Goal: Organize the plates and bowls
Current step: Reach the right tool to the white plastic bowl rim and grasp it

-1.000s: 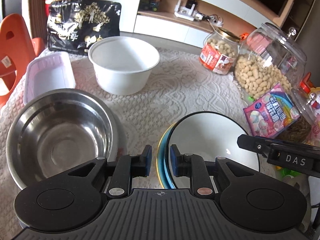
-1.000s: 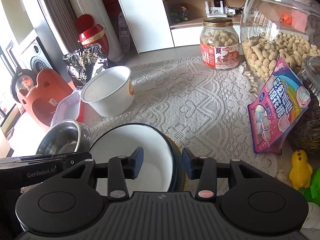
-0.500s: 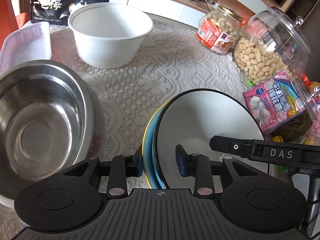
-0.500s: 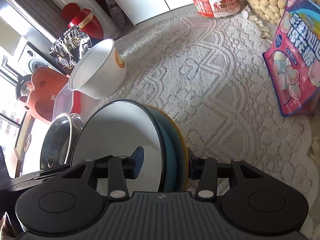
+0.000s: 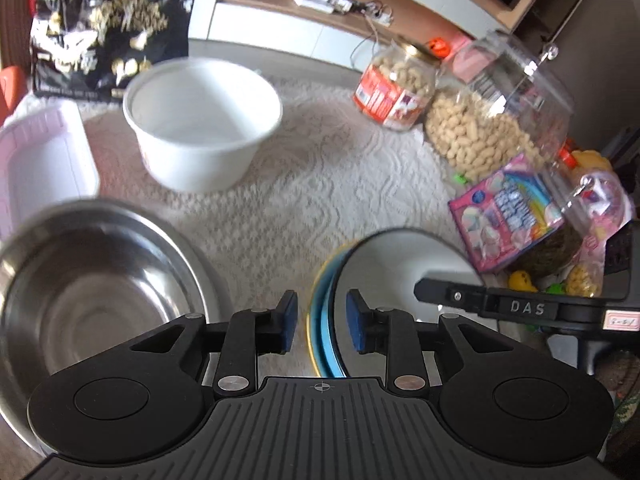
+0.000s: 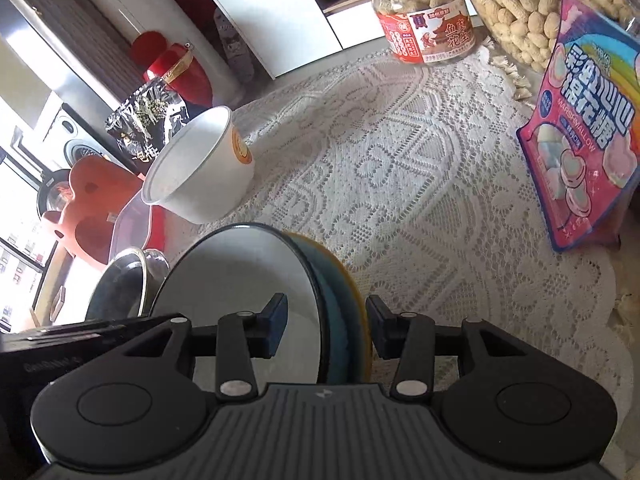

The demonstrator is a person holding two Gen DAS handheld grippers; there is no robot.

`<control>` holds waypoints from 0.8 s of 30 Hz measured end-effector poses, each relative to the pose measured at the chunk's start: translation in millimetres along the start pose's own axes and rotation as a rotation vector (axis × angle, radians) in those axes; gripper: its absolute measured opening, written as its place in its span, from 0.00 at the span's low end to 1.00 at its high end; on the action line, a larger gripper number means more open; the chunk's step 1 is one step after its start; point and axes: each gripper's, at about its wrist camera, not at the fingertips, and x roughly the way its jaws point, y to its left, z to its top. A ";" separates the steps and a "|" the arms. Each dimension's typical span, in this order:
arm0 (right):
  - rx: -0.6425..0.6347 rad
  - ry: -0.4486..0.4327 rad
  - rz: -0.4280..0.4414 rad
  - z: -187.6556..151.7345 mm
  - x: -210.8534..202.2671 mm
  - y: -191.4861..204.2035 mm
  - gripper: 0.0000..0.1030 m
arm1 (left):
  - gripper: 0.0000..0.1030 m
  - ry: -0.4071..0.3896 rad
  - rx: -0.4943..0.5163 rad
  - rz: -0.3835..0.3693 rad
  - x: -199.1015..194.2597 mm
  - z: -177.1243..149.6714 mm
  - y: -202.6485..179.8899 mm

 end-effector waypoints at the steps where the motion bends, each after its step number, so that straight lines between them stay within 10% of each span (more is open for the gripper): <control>1: -0.020 -0.009 -0.027 5.5 -4.1 5.3 0.43 | 0.28 -0.041 0.005 -0.003 -11.9 12.4 5.1; 7: -0.163 -0.025 -0.166 63.6 -23.4 70.4 0.53 | 0.29 -0.269 -0.063 0.127 -36.2 96.5 62.2; 14: -0.097 0.094 -0.210 123.3 26.4 136.1 0.68 | 0.29 -0.139 -0.263 0.158 11.8 113.6 148.8; 24: -0.031 0.148 -0.309 147.9 147.6 147.0 0.69 | 0.29 -0.097 -0.309 0.058 45.6 105.6 158.3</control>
